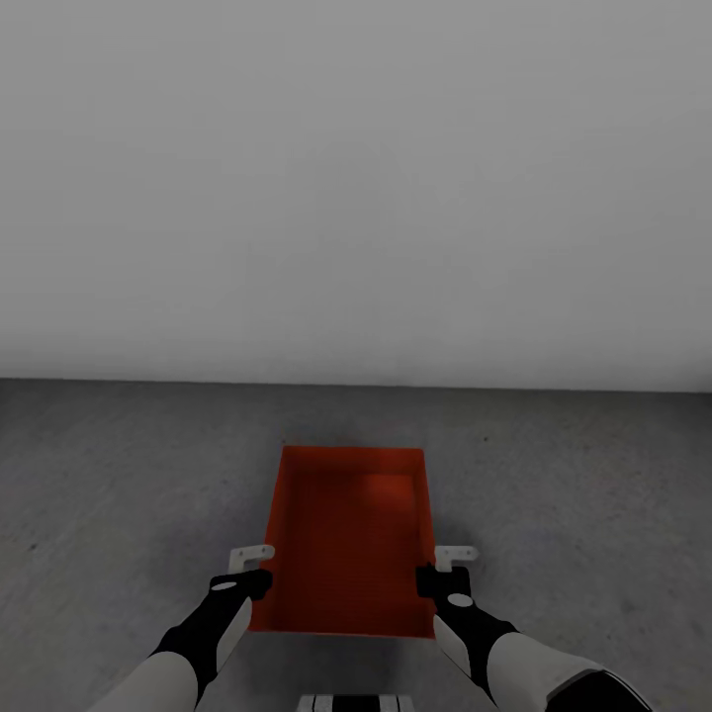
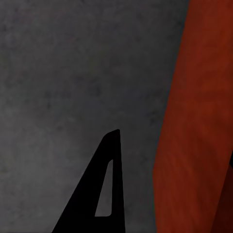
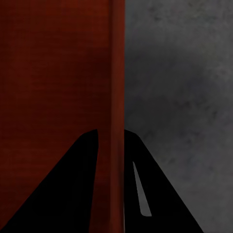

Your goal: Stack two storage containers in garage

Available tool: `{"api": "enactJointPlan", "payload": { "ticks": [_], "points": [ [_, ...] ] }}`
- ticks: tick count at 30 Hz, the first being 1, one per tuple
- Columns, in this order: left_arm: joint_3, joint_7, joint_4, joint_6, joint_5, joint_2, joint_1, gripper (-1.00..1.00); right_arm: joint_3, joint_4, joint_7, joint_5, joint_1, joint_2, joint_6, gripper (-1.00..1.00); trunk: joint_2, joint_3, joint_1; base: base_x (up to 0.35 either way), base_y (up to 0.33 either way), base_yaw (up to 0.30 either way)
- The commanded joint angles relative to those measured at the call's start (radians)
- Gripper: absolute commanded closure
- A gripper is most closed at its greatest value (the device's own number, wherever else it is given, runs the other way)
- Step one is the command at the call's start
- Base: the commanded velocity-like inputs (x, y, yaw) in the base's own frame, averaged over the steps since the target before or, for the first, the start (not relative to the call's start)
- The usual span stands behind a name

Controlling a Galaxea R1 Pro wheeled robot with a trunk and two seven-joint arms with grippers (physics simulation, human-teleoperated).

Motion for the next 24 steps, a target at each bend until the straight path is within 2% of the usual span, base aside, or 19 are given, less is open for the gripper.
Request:
{"api": "enactJointPlan", "payload": {
  "ticks": [1, 13, 24],
  "points": [
    [0.01, 0.006, -0.003, 0.007, -0.017, 0.009, 0.0, 1.0, 0.003, 0.001, -0.004, -0.01, -0.001, 0.0, -0.005, 1.0, -0.008, -0.004, 0.004, 0.0, 0.0, 0.0],
    [0.01, 0.006, -0.002, 0.007, -0.017, 0.009, 0.0, 1.0, 0.003, 0.001, -0.004, -0.01, -0.001, 0.0, -0.005, 1.0, -0.015, -0.007, 0.008, 0.0, 0.0, 0.0],
    [0.01, 0.005, -0.002, 0.007, -0.017, 0.009, 0.0, 1.0, 0.003, 0.001, -0.004, -0.01, -0.001, 0.0, -0.004, 1.0, -0.092, -0.041, 0.05, 0.0, 0.0, 0.0]
  ]
}}
